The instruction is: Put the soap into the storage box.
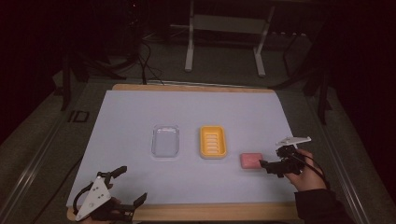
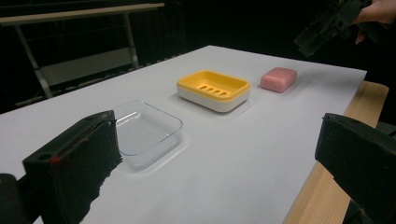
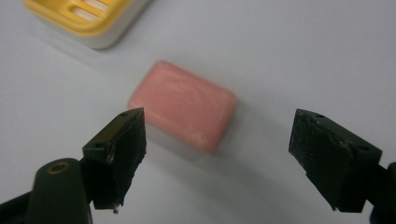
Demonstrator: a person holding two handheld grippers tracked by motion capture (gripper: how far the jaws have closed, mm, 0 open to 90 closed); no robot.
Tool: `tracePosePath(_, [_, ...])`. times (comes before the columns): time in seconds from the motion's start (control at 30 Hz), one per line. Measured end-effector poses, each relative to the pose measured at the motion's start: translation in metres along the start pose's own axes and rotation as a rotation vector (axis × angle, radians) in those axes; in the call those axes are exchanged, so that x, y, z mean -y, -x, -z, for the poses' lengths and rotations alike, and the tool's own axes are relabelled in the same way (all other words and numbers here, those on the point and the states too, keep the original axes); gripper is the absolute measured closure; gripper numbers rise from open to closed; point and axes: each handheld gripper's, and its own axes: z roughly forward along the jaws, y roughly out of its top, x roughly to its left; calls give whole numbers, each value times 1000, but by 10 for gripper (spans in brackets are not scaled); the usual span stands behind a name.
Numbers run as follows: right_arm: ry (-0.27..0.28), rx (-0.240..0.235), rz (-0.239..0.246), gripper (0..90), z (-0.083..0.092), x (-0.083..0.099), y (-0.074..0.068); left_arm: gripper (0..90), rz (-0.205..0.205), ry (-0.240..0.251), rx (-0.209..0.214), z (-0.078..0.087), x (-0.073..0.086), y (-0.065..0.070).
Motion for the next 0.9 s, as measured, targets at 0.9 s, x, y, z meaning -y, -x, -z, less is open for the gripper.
tracePosePath(0.9, [-630,-156,-162,212,-29,5,12,2,-3,-9,-3,-1,0,0])
